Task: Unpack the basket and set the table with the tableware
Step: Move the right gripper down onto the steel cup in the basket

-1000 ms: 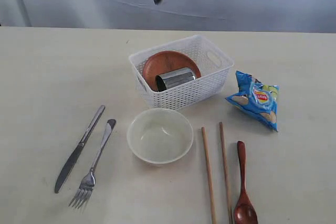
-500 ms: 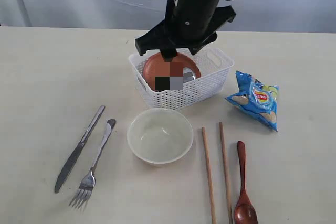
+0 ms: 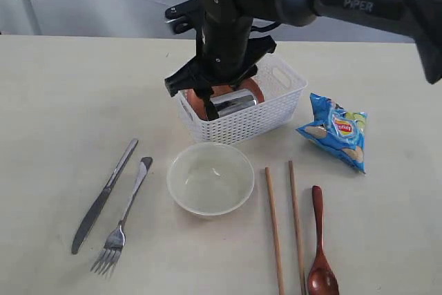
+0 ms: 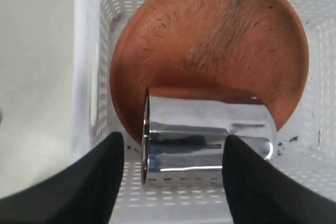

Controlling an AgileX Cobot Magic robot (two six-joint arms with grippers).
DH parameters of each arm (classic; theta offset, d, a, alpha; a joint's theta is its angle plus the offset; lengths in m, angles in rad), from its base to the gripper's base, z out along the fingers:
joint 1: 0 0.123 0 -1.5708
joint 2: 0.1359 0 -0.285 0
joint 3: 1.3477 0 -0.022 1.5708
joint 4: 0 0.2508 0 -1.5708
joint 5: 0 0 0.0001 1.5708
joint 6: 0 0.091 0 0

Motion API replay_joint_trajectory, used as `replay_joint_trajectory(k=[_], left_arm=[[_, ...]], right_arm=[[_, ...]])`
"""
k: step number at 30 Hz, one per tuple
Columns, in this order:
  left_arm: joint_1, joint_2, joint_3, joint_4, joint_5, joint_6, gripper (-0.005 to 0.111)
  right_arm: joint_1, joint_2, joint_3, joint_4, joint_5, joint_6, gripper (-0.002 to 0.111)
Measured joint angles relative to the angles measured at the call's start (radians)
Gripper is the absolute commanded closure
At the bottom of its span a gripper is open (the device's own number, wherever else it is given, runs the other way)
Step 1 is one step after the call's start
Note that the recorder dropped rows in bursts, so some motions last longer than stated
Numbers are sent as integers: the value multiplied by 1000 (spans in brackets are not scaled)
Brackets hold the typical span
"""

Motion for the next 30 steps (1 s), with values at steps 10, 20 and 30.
replay_joint_trajectory(k=[10, 20, 30], left_arm=[[0, 0, 0, 0, 0, 2, 106], [0, 0, 0, 0, 6, 2, 106], [0, 0, 0, 0, 8, 2, 106]], right_arm=[[42, 70, -36, -133, 39, 64, 55], [41, 102, -38, -242, 66, 170, 61], [41, 108, -67, -333, 120, 258, 108]])
